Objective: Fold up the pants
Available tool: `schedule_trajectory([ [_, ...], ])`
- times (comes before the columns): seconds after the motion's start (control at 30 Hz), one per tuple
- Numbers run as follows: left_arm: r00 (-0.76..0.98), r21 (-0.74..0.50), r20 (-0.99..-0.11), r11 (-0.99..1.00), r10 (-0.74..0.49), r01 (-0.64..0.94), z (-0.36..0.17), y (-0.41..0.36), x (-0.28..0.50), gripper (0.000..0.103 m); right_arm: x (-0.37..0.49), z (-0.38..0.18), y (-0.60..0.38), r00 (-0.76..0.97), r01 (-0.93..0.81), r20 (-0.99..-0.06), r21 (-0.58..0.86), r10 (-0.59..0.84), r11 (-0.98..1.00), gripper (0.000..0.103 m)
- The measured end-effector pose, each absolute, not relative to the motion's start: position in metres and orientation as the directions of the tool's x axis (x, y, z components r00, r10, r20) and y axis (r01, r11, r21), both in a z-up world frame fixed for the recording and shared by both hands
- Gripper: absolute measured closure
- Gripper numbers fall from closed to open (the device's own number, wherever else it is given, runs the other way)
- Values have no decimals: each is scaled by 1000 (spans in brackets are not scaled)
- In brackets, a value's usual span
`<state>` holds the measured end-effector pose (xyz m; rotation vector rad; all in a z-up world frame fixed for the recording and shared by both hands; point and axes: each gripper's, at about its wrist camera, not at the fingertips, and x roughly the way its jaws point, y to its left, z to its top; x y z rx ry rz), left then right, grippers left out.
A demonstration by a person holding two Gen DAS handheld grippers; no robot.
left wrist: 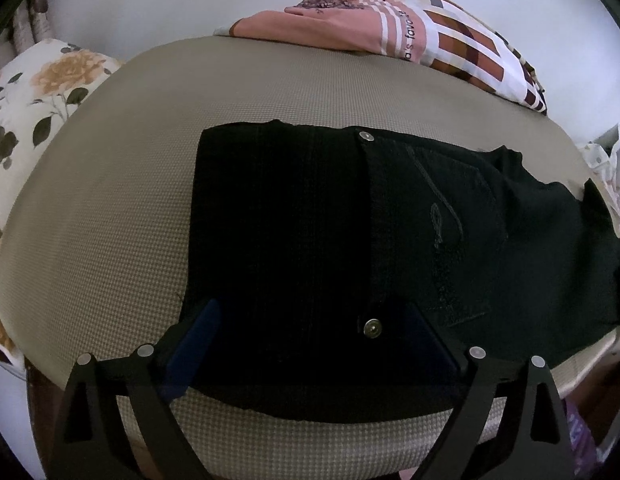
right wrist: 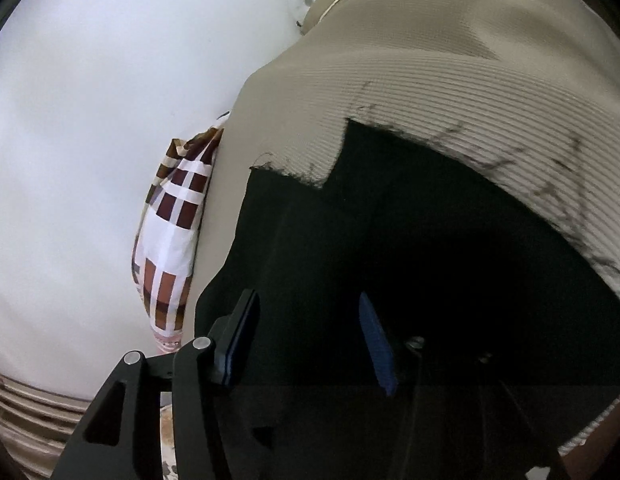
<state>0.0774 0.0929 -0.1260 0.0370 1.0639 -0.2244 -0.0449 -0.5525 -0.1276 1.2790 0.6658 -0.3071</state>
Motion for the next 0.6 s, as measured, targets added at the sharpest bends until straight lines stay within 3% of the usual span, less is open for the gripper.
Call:
schedule_trajectory([
  [0.1, 465, -78, -870, 977, -164, 199, -127, 92, 78, 10, -29, -127, -542, 781, 522, -592, 793, 197, 313, 51],
  [0.17, 464, -73, -871, 977, -160, 200, -128, 90, 78, 9, -23, -126, -533, 782, 503, -588, 791, 207, 347, 58],
  [0.33, 464, -68, -872, 977, -157, 203, -128, 89, 78, 8, -24, -143, -535, 782, 534, -599, 786, 171, 312, 90],
  [0.5, 471, -64, -868, 977, -155, 204, -129, 88, 77, 6, -18, -135, -526, 734, 580, -669, 707, 116, 405, 97],
  [0.6, 469, -67, -869, 976, -159, 207, -130, 88, 78, 6, -32, -119, -527, 757, 574, -648, 720, 83, 388, 99],
])
